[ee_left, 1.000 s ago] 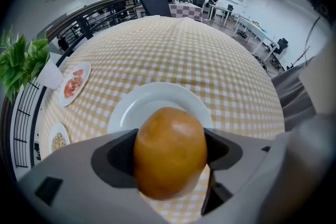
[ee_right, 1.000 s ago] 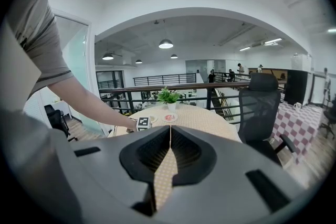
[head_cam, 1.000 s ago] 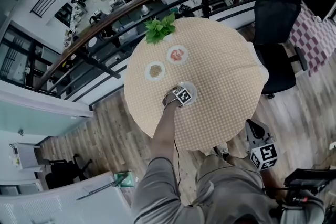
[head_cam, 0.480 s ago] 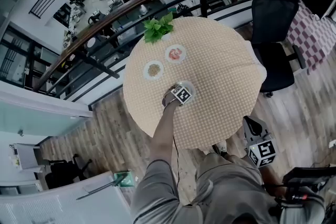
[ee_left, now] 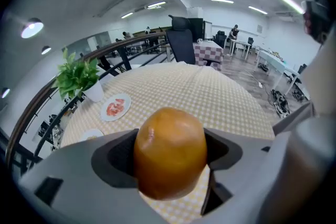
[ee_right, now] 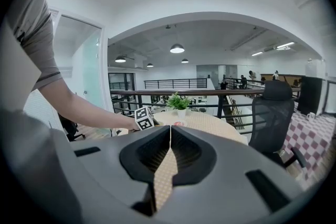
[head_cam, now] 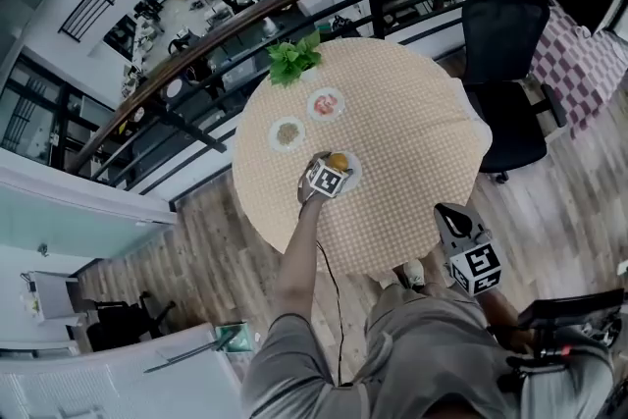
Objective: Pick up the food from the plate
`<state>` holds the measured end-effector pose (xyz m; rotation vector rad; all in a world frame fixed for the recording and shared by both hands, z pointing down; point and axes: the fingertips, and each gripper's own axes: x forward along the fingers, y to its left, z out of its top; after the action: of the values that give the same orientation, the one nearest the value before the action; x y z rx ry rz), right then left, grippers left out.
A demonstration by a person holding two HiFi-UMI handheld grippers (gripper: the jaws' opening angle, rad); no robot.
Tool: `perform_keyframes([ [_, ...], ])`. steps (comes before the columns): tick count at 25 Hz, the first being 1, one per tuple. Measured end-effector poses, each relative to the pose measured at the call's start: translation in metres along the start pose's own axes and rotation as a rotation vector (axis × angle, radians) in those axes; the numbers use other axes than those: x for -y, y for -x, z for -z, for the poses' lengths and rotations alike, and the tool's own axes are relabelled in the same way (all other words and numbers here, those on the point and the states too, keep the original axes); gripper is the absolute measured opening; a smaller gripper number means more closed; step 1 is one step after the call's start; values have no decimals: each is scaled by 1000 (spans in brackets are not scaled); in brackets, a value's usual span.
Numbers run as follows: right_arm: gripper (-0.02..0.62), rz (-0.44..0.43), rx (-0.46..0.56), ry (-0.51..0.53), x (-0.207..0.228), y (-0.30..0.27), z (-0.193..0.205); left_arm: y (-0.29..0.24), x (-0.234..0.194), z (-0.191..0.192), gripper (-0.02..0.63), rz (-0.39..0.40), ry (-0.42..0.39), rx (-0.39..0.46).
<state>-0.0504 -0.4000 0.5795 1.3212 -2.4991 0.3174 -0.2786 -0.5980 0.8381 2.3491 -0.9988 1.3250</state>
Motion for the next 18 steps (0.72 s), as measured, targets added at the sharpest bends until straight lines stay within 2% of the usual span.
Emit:
perform_keyframes([
  [4,15,-29,33,17,-4,-5,-13,42,1,-32,371,-67,14,141],
  [8,15,-66,65,32,-13,-12,-29,92,5,-51,371,-124,62,268],
  [18,15,-158,152,73,-35,-26,-70,227,47,-107,371,-252,154,600],
])
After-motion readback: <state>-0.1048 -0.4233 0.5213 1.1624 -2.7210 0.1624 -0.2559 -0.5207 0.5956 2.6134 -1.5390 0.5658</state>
